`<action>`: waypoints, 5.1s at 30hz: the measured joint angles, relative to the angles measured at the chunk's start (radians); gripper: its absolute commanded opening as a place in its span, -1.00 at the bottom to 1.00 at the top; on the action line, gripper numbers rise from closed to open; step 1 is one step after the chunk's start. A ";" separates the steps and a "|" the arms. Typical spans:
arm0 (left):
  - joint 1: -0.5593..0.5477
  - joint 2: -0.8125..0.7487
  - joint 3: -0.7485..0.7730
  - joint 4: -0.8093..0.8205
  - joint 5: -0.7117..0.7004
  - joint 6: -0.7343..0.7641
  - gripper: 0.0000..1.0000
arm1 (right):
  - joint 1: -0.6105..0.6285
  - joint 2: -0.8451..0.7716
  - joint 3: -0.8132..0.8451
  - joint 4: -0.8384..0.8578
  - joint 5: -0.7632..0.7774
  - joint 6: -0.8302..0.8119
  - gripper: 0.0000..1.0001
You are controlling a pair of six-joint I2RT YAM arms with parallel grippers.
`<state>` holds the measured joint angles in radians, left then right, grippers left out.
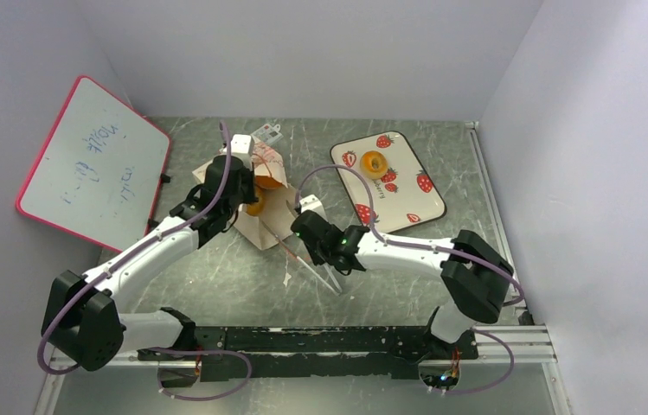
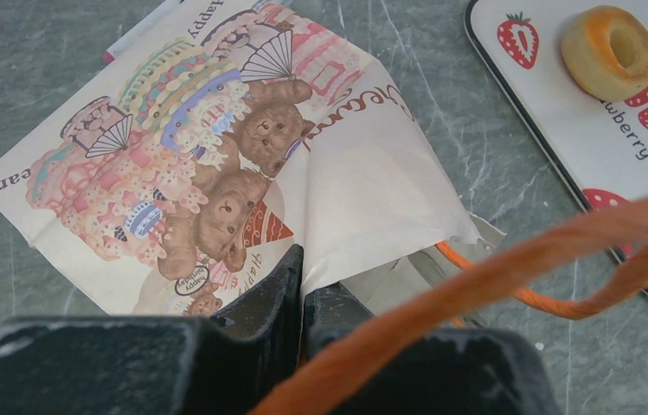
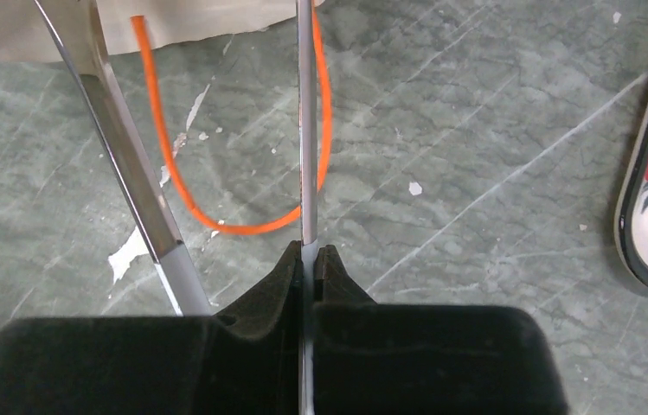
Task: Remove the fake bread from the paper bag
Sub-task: Place the clamp at the center of the board, then pick up the clamp at the center of the board, then take out the fake bread from the paper bag.
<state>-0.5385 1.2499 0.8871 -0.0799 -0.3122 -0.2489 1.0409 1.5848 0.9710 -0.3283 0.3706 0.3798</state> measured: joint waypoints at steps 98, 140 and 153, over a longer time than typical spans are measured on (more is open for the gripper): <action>-0.002 -0.001 0.039 -0.129 0.090 0.023 -0.86 | -0.012 0.088 -0.045 0.356 -0.215 -0.127 -0.04; -0.002 -0.004 0.038 -0.145 0.127 0.049 -0.86 | -0.150 0.246 0.120 0.259 -0.417 -0.090 0.17; -0.002 -0.005 0.039 -0.154 0.132 0.038 -0.86 | -0.153 0.231 0.105 0.286 -0.484 -0.088 -0.63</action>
<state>-0.5404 1.2449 0.9257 -0.2337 -0.1802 -0.2108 0.8879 1.8156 1.0756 -0.0425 -0.1135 0.2920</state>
